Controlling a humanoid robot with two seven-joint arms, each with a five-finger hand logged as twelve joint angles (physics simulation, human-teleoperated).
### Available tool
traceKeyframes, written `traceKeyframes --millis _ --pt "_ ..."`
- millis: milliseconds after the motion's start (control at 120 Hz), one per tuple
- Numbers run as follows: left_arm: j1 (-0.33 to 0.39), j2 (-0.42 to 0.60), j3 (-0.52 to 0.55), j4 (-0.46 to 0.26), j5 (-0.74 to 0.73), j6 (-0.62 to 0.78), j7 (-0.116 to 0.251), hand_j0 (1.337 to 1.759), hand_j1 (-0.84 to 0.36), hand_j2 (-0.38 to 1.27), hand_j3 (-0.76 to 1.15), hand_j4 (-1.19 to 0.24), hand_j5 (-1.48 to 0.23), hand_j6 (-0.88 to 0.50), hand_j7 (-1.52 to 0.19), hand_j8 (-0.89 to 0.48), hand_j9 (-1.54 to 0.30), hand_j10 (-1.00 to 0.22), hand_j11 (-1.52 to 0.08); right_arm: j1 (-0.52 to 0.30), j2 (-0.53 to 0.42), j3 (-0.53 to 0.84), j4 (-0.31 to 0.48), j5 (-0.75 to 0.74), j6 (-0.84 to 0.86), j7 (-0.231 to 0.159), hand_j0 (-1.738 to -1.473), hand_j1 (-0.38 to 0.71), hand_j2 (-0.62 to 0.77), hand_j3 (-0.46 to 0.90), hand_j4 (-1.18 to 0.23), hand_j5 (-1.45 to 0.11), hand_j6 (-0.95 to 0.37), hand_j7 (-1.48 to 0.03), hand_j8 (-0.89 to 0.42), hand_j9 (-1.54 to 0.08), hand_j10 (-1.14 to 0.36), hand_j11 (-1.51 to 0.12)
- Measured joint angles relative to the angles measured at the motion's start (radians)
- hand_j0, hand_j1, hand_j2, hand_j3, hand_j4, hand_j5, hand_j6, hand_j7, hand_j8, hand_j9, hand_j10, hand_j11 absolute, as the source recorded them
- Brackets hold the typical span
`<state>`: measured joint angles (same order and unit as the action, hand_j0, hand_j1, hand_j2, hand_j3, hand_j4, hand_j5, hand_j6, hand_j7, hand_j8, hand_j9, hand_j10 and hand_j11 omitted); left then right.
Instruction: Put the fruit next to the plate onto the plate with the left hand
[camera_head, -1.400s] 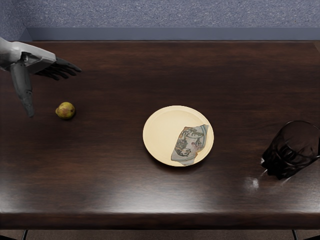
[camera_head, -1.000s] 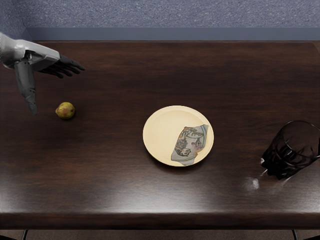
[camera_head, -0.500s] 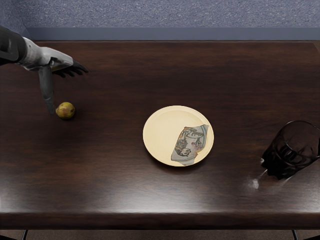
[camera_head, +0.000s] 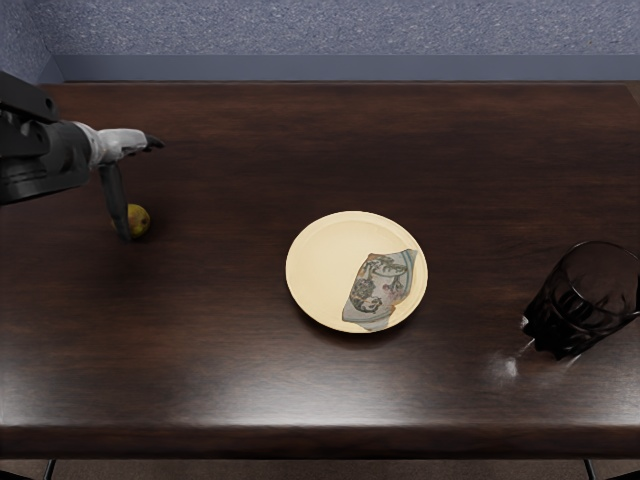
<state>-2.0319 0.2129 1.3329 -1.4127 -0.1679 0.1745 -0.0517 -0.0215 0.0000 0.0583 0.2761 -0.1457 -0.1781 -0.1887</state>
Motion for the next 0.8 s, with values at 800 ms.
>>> traceKeyframes --millis 800 --pt "0.188 0.027 -0.019 -0.013 -0.035 0.202 -0.010 1.658 0.28 0.01 0.00 -0.06 -0.07 -0.06 -0.07 -0.06 -0.07 -0.06 -0.07 0.000 0.000 0.000 0.000 0.000 0.000 0.000 -1.658 -0.35 0.00 0.00 0.00 0.00 0.00 0.00 0.00 0.00 0.00 0.00"
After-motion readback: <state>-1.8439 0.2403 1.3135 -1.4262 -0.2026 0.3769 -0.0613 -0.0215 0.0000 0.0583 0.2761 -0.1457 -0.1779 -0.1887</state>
